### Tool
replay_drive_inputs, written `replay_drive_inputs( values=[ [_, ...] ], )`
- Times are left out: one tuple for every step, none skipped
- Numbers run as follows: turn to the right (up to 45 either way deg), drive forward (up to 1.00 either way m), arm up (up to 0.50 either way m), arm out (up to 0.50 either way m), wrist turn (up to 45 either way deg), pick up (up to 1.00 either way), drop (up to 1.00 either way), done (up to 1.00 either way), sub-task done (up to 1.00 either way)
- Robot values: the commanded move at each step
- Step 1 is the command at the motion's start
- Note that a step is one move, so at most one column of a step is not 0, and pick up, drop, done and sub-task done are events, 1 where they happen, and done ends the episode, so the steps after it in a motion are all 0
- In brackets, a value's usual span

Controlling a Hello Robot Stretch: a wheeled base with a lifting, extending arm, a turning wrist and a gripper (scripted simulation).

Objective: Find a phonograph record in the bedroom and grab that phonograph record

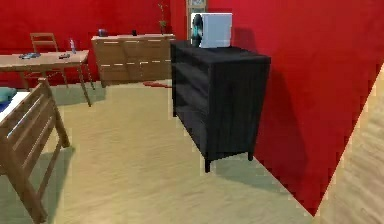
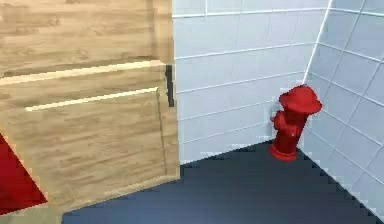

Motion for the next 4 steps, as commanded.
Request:
replay_drive_inputs(
  values=[
    [-27.0, 0.00, 0.00, 0.00, 0.0, 0.00, 0.00, 0.00, 0.00],
    [0.0, 1.00, 0.00, 0.00, 0.0, 0.00, 0.00, 0.00, 0.00],
    [0.0, 1.00, 0.00, 0.00, 0.0, 0.00, 0.00, 0.00, 0.00],
    [0.0, 0.55, 0.00, 0.00, 0.0, 0.00, 0.00, 0.00, 0.00]
  ],
)
